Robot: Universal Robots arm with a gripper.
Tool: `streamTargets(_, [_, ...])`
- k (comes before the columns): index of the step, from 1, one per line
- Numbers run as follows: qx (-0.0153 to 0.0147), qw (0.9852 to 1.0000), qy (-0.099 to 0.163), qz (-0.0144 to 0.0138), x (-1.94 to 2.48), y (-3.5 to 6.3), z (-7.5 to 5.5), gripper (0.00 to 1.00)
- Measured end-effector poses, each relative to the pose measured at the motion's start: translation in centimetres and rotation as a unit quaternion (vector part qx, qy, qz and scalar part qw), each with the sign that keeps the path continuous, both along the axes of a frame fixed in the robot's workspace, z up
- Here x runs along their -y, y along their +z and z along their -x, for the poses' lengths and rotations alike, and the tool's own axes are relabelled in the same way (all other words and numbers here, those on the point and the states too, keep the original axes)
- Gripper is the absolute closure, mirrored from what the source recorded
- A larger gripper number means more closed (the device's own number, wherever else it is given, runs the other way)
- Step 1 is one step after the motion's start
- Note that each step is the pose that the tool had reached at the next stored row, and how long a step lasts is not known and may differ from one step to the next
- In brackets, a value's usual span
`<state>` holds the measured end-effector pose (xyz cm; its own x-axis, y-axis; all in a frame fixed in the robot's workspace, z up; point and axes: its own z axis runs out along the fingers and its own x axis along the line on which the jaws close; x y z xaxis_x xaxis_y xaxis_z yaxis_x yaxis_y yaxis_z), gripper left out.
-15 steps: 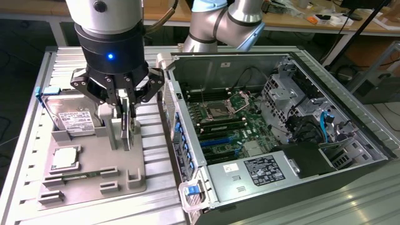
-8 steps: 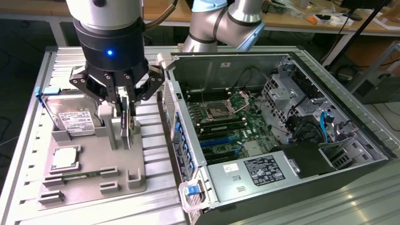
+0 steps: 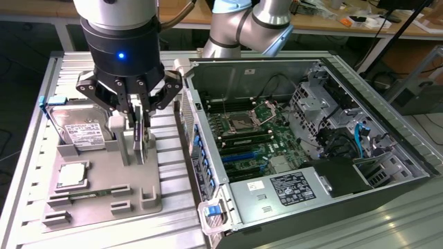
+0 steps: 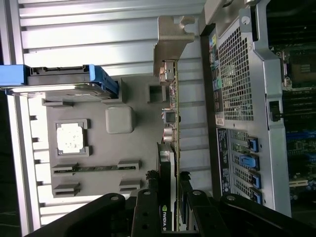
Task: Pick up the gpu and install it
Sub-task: 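Pick up the gpu and move the gpu toward the slot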
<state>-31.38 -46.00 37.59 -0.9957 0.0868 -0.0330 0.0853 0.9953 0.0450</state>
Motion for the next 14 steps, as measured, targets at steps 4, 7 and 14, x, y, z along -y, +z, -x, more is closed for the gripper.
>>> streamTargets(4, [0.0, 1.0, 0.0, 0.0, 0.0, 0.14, 0.0, 0.73])
streamTargets(7, [0.0, 1.0, 0.0, 0.0, 0.0, 0.25, 0.0, 0.73])
streamTargets(14, [-0.0001, 1.0, 0.0, 0.0, 0.0, 0.53, 0.0, 0.73])
